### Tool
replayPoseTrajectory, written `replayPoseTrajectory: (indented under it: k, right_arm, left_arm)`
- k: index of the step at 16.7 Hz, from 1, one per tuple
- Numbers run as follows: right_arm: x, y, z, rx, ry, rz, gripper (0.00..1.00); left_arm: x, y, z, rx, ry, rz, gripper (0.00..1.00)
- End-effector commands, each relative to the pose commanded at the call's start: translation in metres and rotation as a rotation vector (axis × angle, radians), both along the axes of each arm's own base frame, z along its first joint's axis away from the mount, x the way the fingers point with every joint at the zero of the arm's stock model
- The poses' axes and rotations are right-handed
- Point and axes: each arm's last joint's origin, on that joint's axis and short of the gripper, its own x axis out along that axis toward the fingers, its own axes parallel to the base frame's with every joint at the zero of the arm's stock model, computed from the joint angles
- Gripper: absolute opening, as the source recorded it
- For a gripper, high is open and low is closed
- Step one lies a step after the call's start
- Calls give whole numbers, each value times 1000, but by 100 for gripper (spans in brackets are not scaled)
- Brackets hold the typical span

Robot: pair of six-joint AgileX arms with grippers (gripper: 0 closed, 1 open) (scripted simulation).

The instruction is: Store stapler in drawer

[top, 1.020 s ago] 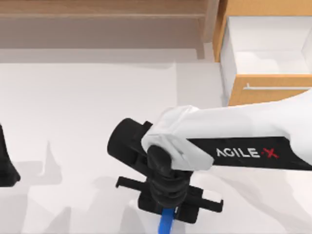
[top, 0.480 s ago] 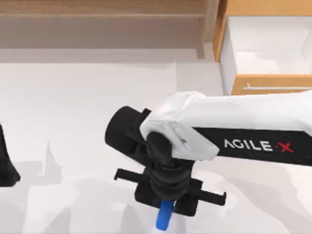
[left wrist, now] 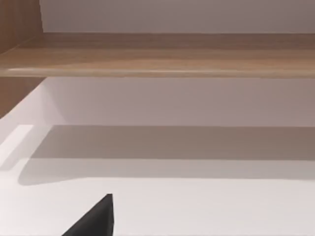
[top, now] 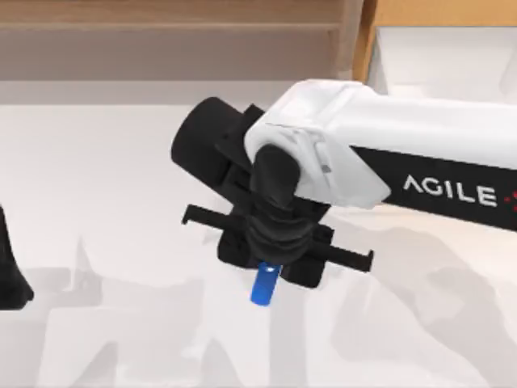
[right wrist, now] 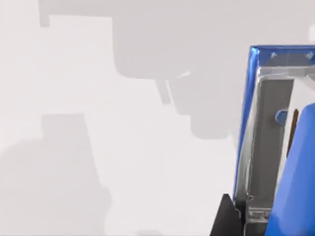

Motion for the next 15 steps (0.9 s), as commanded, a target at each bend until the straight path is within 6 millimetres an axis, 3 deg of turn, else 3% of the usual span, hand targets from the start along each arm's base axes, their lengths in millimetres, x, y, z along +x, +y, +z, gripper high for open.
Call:
replayPoseTrajectory:
  k: [2,5,8,9,11,15]
  right_arm:
    - [28,-11,44,21,-143,-25,0]
    - [73,-48,108,1,-328,-65,0]
    - [121,-102,136,-94,-385,-62,0]
    - [138,-122,134,-136,-367,-44,0]
    - [173,-162,110,-210,-264,19,0]
    - [223,-225,19,-192,43,184,0]
  left_arm:
    - [0,0,0,0,0,0,100]
    - [0,0,0,0,0,0,100]
    - [0,0,0,0,0,0,100]
    - [0,0,0,0,0,0,100]
    - [0,0,0,0,0,0,100]
    - [0,0,0,0,0,0,100]
